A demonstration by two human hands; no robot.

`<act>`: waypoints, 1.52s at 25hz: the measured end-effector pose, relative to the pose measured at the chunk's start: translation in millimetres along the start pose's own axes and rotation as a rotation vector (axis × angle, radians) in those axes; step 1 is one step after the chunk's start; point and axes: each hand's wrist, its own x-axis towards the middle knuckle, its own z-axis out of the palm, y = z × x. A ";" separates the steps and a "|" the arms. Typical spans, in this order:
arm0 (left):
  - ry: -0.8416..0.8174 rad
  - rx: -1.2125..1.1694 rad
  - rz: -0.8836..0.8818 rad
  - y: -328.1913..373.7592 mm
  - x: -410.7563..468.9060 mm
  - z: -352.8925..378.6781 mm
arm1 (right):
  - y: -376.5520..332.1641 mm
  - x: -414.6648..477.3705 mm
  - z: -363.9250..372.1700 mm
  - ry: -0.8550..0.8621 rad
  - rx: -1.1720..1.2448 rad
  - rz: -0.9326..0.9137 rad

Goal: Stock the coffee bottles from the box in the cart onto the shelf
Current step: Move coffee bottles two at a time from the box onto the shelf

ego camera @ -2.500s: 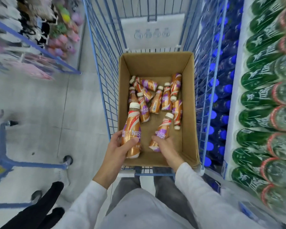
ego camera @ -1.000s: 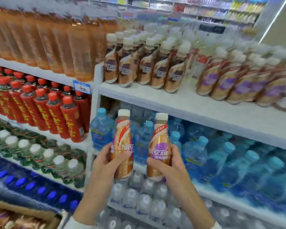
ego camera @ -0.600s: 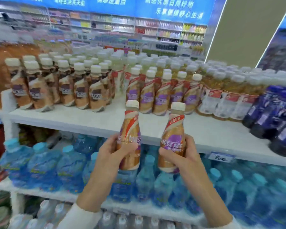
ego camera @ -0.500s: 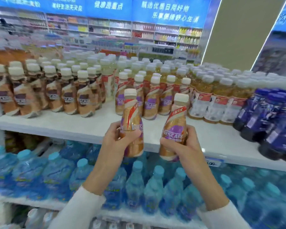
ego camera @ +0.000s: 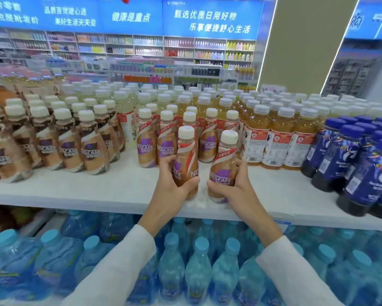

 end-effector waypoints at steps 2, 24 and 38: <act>-0.029 0.024 0.001 -3.7 0.8 -1.0 | 3.3 0.8 0.2 0.007 -0.013 0.004; 0.177 0.229 0.042 -8.1 -8.5 13.0 | 18.5 -24.7 0.5 0.345 -0.286 -0.017; 0.328 0.474 0.035 1.3 46.4 87.7 | 26.5 49.6 -30.6 0.317 -0.345 -0.022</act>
